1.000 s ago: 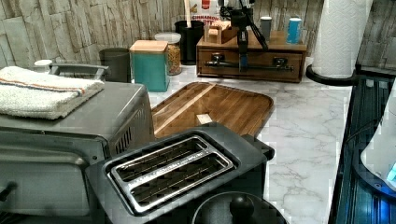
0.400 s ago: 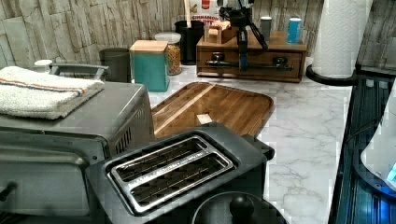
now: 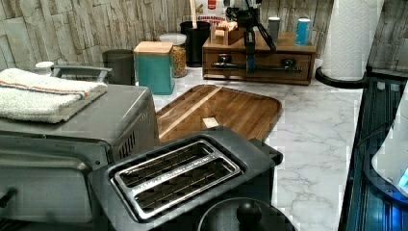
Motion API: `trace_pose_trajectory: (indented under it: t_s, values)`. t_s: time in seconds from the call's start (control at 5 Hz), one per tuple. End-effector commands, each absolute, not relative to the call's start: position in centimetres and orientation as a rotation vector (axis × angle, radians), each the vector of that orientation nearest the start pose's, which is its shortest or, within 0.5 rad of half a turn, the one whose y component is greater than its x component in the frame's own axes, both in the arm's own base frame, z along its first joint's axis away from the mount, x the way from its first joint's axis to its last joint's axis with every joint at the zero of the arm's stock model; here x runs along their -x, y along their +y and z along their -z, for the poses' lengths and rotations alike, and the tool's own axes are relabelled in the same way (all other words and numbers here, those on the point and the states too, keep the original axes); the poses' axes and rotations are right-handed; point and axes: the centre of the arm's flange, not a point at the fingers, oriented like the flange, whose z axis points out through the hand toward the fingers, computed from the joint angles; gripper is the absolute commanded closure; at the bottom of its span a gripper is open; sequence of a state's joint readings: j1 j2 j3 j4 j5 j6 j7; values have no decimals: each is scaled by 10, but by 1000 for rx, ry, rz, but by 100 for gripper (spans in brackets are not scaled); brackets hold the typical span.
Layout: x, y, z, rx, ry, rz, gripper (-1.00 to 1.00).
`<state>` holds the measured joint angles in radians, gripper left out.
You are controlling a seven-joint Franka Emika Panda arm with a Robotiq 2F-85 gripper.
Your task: Close the drawer.
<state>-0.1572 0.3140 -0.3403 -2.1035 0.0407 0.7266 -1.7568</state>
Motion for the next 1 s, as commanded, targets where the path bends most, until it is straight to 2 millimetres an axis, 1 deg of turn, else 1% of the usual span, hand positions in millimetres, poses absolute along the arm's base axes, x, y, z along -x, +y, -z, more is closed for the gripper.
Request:
trace_pose_trajectory:
  t_s: [0.2,1.0]
  values:
    - [-562,-366,-351,3378,-763,234,100]
    - [-562,-366,-351,3378,-764,234,100]
